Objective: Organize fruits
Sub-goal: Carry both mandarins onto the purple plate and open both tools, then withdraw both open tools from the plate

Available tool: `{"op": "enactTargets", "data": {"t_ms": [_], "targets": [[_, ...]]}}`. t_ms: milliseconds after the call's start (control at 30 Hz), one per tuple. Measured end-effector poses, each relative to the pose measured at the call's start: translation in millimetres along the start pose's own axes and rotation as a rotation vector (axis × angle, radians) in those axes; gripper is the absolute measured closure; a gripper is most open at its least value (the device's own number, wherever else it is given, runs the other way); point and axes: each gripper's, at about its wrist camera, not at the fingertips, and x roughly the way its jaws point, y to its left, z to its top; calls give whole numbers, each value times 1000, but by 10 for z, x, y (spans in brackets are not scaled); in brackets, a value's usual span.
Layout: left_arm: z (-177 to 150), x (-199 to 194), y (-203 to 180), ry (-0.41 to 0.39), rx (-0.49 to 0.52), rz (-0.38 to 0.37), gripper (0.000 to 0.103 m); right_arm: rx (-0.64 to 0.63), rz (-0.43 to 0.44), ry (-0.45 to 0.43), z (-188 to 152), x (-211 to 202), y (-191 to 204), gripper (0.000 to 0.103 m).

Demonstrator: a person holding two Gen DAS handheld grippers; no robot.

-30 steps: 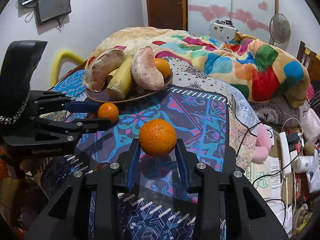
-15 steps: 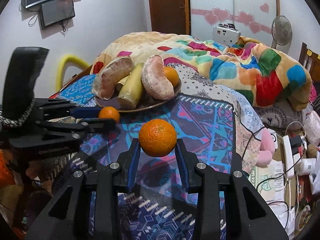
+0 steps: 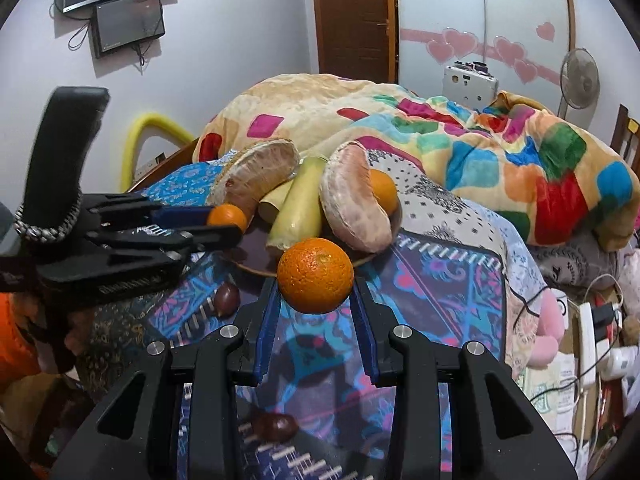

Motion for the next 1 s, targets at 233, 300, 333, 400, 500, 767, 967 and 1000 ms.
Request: {"op": "enactTargets", "data": {"t_ms": [233,300,333,400,500,767,967,1000], "targets": [[-20,-89,148,-23,-52,-36,63,-6,5,2,116,115,49,70],[-23,-214,227,-51,-69,-47,63,-11,7,2,160,151,83,70],[-21,-268,265,-64,-74,-44,62,-15,8,4,185,175,108,70],[-26,-369,347,-89,-81,-29,61,-23,14,8,224,224,163,70],[-33,-453,457,-98,-89,-26,61,-30,29,16,264,302,239,70],[-147,-480,693,-88,-112,-17,61,-82,22,45,325,501,470,69],[-219,-424,735,-75,-123,-25,61,-114,-7,47,350,524,533,68],[-226,-422,742,-74,-124,-27,61,-117,-13,48,350,523,538,68]]}}
